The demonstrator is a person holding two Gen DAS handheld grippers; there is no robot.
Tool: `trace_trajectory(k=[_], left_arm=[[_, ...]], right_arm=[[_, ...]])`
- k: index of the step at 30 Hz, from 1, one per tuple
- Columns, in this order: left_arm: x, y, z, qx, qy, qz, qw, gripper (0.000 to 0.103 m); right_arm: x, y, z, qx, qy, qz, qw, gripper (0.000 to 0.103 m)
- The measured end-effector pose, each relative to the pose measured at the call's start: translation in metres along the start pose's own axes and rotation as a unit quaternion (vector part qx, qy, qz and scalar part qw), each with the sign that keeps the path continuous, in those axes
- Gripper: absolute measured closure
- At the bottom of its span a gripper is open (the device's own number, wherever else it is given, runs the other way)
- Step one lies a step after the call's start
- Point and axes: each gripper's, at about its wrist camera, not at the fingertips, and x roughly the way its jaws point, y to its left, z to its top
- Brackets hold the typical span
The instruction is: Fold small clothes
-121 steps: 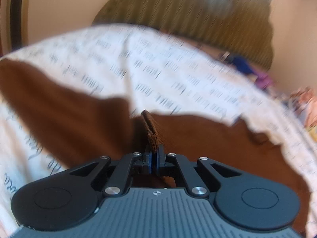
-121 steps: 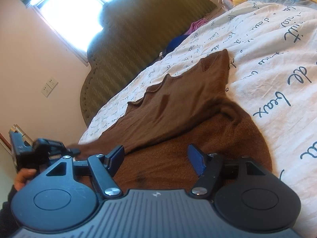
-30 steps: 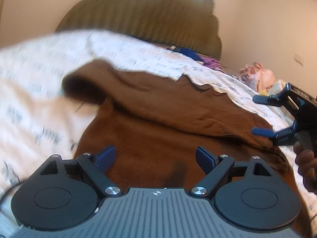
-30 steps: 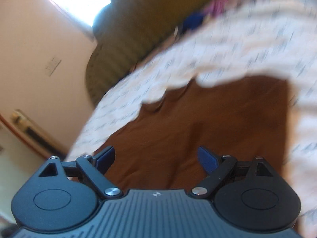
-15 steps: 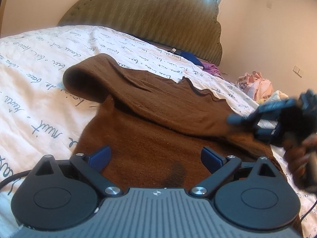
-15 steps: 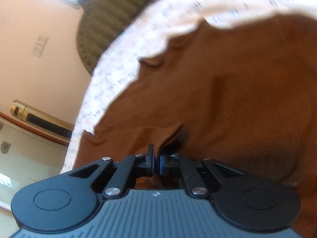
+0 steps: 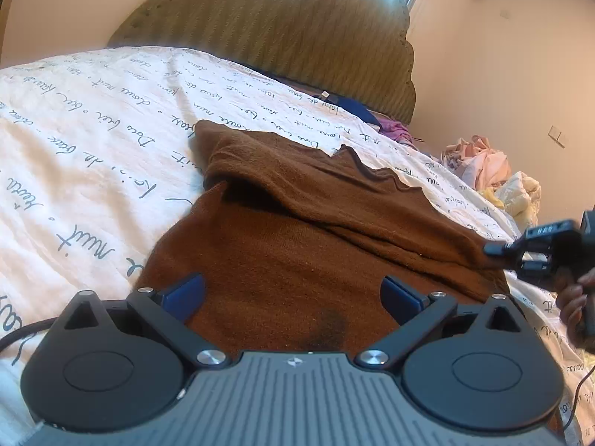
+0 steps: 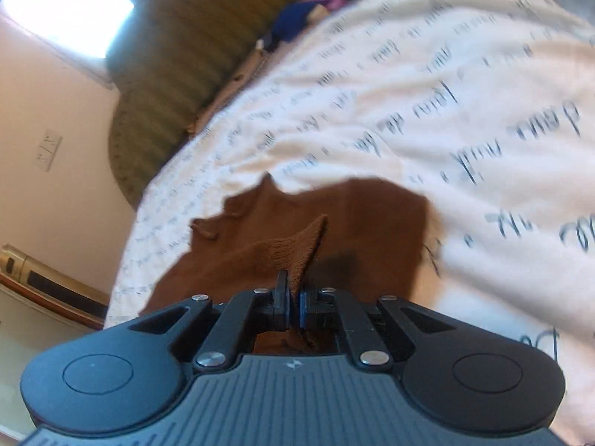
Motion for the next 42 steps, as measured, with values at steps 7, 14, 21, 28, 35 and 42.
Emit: trace_trajectory(k=[7, 14, 21, 28, 35, 42], left_arm=[[0.015, 0.037, 0.089, -0.070, -0.031, 0.002, 0.9971, 0.003], [0.121, 0.100, 0.136, -0.199, 0.095, -0.008, 0.9754, 0.009], [0.116, 0.058, 0.165, -0.055, 0.071, 0.026, 0.9956, 0.095], [0.143, 0.027, 0.120, 0.178, 0.040, 0.146, 0.9724, 0.087], [0.070, 0.001, 0.120, 0.184, -0.093, 0.160, 0.9652, 0.032], [0.123, -0.056, 0.091, 0.169, -0.025, 0.119, 0.9782, 0.027]], right_arm=[[0.000, -0.012, -0.003, -0.002, 0.009, -0.003, 1.000, 0.099], [0.000, -0.008, -0.001, -0.003, 0.010, 0.007, 1.000, 0.099], [-0.024, 0.001, 0.006, -0.021, -0.016, 0.036, 0.999, 0.099], [0.002, -0.026, -0.004, -0.024, 0.000, -0.019, 1.000, 0.099], [-0.034, -0.010, -0.007, -0.044, -0.095, -0.061, 0.993, 0.082], [0.011, 0.058, -0.032, -0.148, -0.100, -0.071, 0.981, 0.081]])
